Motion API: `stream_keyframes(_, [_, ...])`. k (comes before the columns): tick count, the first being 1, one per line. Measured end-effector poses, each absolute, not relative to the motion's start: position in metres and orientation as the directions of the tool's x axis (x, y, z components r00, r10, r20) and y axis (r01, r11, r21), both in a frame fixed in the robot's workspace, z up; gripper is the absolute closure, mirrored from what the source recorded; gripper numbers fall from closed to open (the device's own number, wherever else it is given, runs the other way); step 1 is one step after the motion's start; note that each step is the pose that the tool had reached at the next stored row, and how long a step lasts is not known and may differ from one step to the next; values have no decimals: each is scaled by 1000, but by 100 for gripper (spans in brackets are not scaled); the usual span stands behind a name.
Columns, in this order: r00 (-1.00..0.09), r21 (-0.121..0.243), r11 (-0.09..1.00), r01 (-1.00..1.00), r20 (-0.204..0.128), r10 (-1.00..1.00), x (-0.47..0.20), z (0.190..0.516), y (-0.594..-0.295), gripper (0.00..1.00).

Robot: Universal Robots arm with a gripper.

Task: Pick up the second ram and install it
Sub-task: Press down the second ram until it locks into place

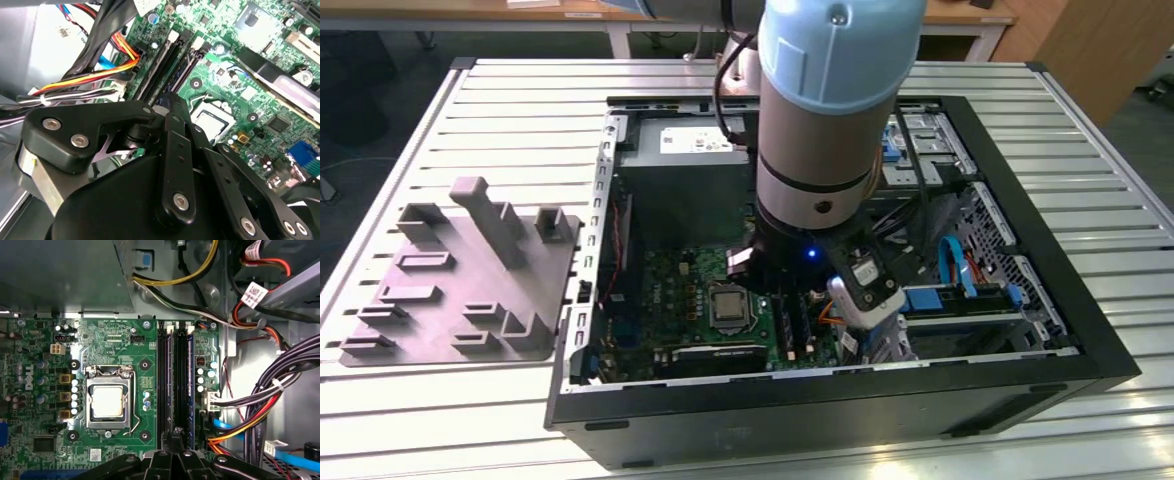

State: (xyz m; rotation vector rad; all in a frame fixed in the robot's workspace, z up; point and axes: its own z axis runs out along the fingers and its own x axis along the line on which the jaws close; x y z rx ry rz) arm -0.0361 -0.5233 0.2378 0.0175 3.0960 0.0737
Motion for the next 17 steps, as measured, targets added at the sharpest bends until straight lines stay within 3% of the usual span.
stream_keyframes(17, [-999,48,999,11,-36,12,-34,228,-524,90])
